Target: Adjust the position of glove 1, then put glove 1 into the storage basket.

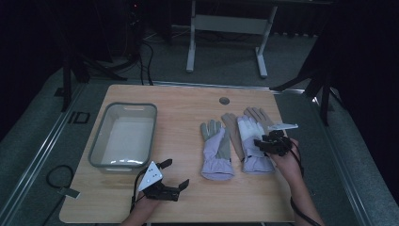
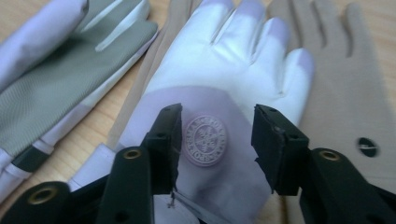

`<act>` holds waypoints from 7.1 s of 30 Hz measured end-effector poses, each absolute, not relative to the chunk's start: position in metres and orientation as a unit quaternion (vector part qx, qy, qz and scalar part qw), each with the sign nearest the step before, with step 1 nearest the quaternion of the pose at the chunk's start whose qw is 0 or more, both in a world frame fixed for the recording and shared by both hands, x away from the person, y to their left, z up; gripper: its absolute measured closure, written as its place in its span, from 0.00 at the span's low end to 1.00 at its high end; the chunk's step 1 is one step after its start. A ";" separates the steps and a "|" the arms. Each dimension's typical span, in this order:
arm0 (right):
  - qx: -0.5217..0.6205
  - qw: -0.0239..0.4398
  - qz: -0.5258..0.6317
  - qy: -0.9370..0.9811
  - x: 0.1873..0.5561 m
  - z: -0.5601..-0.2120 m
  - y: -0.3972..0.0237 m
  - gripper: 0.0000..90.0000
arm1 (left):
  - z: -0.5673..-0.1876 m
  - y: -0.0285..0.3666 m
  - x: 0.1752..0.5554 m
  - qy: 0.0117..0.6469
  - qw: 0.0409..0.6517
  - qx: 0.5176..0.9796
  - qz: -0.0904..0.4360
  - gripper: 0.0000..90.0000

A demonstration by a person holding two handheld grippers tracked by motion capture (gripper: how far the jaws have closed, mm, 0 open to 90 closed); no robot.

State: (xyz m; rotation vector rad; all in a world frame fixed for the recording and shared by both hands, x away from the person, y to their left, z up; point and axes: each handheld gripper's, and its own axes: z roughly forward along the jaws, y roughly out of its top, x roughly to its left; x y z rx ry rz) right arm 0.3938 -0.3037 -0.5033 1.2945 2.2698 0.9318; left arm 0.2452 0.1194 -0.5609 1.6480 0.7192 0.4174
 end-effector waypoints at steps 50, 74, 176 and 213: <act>0.453 0.204 0.410 0.765 0.354 -0.400 -0.248 0.87 | -0.561 0.119 0.244 0.313 0.602 0.711 0.187 0.02; 0.469 0.170 0.353 0.792 0.348 -0.457 -0.164 0.87 | -0.561 0.118 0.244 0.313 0.601 0.712 0.187 0.02; 0.464 0.083 0.361 0.805 0.375 -0.539 -0.195 0.91 | -0.550 0.036 0.306 0.415 0.428 0.803 0.022 0.65; 0.432 0.144 0.383 0.804 0.368 -0.464 -0.148 0.94 | -0.481 0.086 0.311 0.382 0.432 0.815 0.054 0.91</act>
